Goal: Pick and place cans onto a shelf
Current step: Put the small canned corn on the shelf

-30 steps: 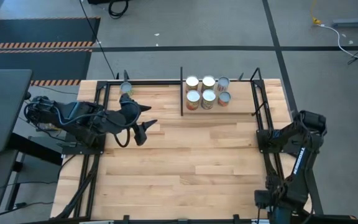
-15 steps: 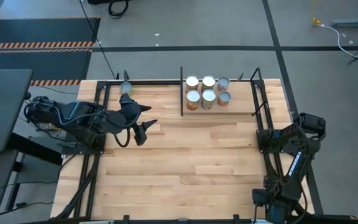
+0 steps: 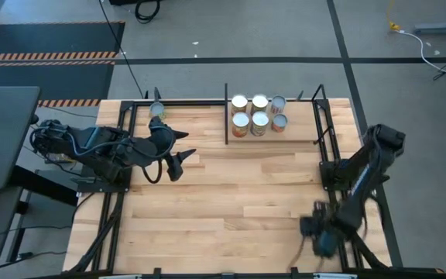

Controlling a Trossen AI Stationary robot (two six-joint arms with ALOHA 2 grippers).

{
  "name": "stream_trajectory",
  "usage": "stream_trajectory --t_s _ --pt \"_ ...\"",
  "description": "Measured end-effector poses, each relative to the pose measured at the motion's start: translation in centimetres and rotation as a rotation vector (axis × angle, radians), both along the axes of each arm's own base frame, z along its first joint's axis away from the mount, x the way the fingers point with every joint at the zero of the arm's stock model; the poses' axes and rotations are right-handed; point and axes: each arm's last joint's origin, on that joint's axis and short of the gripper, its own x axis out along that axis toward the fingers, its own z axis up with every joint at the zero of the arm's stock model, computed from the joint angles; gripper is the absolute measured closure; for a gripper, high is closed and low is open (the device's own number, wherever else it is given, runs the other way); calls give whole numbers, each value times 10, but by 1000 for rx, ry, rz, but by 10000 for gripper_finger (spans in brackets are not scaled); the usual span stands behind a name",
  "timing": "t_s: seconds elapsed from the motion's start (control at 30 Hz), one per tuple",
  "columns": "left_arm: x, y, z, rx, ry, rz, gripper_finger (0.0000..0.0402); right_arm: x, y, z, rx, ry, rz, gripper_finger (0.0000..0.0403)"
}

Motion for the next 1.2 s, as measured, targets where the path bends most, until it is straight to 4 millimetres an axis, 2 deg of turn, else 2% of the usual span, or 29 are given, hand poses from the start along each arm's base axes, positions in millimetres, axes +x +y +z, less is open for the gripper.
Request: stream_trajectory --t_s 0.1,0.23,0.4,0.73,0.87,1.07,1.2 --pt "0 0 0 0 0 1 143 12 -42 25 -53 -27 22 119" --pt "0 0 0 0 0 0 143 17 -108 56 -113 -69 40 119" --pt "0 0 0 0 0 0 143 13 -183 76 -233 -83 16 119" --pt "0 0 0 0 0 0 143 15 -294 68 -451 130 80 119" --pt "0 0 0 0 0 0 143 22 -333 59 -495 108 38 119" --pt "0 0 0 0 0 0 143 16 -369 44 -457 178 16 119" --pt "0 0 0 0 0 0 143 13 -394 31 -391 112 -72 119"
